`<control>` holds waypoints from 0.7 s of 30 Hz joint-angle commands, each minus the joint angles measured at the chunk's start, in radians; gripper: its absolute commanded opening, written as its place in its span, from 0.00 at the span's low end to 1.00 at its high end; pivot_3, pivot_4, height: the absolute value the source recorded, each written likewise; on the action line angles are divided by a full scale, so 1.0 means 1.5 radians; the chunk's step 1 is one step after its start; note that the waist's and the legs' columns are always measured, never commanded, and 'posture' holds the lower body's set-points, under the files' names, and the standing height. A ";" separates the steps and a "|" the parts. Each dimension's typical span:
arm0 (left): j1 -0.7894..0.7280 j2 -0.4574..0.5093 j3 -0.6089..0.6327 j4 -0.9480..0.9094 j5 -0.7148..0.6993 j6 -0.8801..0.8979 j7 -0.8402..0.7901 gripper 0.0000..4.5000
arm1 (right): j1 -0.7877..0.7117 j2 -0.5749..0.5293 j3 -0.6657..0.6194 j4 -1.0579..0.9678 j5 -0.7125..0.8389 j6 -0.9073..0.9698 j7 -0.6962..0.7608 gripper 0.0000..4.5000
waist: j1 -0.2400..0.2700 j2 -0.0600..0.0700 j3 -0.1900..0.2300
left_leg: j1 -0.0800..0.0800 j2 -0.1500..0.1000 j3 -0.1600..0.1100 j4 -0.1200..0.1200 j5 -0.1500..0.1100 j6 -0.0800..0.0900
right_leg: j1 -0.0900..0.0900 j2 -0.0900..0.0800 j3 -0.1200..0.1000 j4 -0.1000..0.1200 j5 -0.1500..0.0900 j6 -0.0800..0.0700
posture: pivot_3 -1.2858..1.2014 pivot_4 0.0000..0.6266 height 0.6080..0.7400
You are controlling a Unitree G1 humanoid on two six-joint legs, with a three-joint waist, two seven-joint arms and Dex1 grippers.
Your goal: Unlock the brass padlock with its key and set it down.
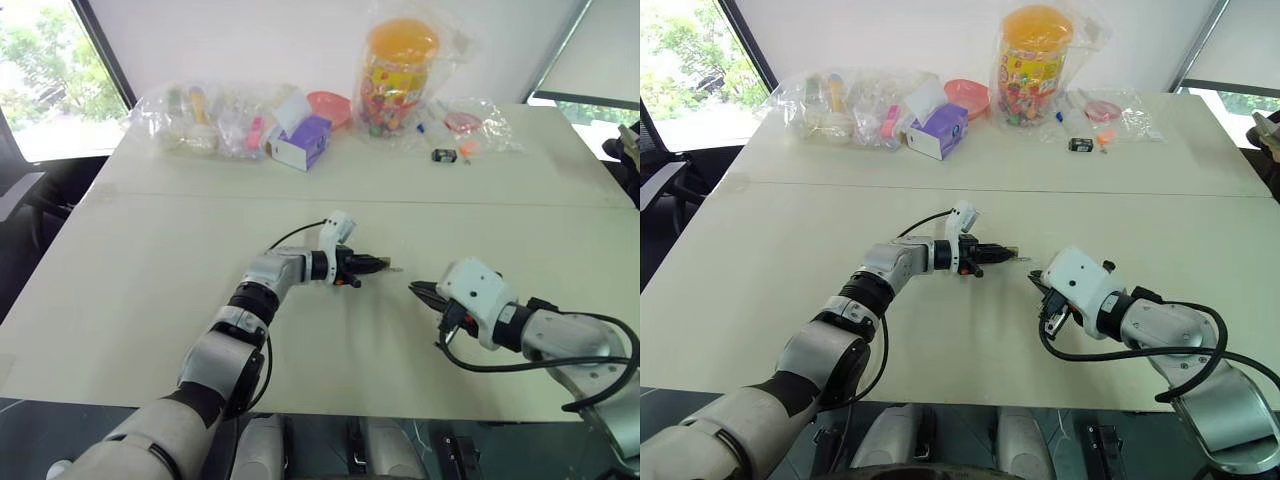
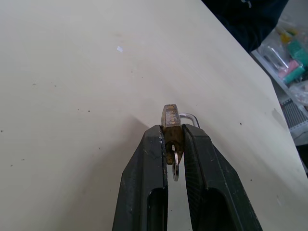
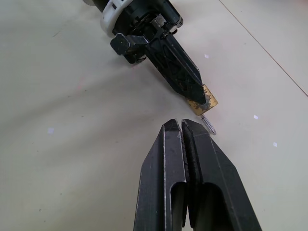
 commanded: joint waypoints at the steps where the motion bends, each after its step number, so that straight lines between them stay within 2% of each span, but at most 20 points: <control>1: 0.016 0.012 -0.006 -0.025 0.017 0.005 -0.022 0.00 | -0.004 0.003 -0.003 -0.020 0.002 -0.008 -0.006 0.02 | -0.001 0.000 0.000 | 0.000 0.000 0.000 0.000 0.000 0.000 | 0.000 0.000 0.000 0.000 0.000 0.000 | 0.52 0.24 1.00; 4: 0.030 0.018 -0.006 -0.046 0.019 0.016 -0.032 0.00 | -0.005 0.001 -0.001 -0.017 0.000 -0.012 -0.006 0.02 | -0.002 0.000 0.000 | 0.000 0.000 0.000 0.000 0.000 0.000 | 0.000 0.000 0.000 0.000 0.000 0.000 | 0.52 0.24 1.00; 5: 0.034 0.020 -0.005 -0.051 0.019 0.018 -0.033 0.23 | -0.005 0.001 0.000 -0.015 0.000 -0.013 -0.006 0.00 | -0.002 0.000 0.000 | 0.000 0.000 0.000 0.000 0.000 0.000 | 0.000 0.000 0.000 0.000 0.000 0.000 | 0.52 0.24 1.00; 7: 0.040 0.024 -0.001 -0.062 0.018 0.024 -0.036 0.40 | -0.007 0.000 0.001 -0.012 -0.001 -0.015 -0.005 0.00 | -0.001 0.000 0.000 | 0.000 0.000 0.000 0.000 0.000 0.000 | 0.000 0.000 0.000 0.000 0.000 0.000 | 0.52 0.24 1.00; 12: 0.057 0.051 0.012 -0.108 0.005 0.047 -0.059 0.96 | -0.010 -0.002 0.003 -0.008 -0.003 -0.017 -0.004 0.00 | -0.004 0.000 0.000 | 0.001 0.000 0.000 0.000 0.000 0.000 | 0.000 0.000 0.000 0.000 0.000 0.000 | 0.52 0.24 1.00; 13: 0.063 0.059 0.010 -0.122 0.005 0.048 -0.067 0.99 | -0.010 -0.003 0.003 -0.009 -0.003 -0.017 -0.004 0.00 | -0.005 0.000 0.000 | 0.001 0.000 0.000 0.000 0.000 0.000 | 0.000 0.000 0.000 0.001 0.000 0.000 | 0.52 0.24 1.00; 17: 0.104 0.122 -0.007 -0.227 0.001 0.045 -0.120 0.99 | 0.001 -0.017 -0.006 -0.010 -0.005 -0.018 0.006 0.00 | -0.017 0.000 0.000 | 0.001 0.001 0.000 0.000 0.000 0.000 | 0.000 0.000 0.000 0.002 0.000 0.000 | 0.52 0.24 1.00; 21: 0.149 0.195 -0.020 -0.347 -0.005 0.043 -0.162 0.99 | 0.015 -0.036 -0.032 -0.007 -0.001 -0.021 0.022 0.00 | -0.015 0.000 0.000 | 0.001 0.003 0.000 0.000 0.000 -0.001 | 0.000 0.001 0.000 0.002 0.000 0.000 | 0.52 0.24 1.00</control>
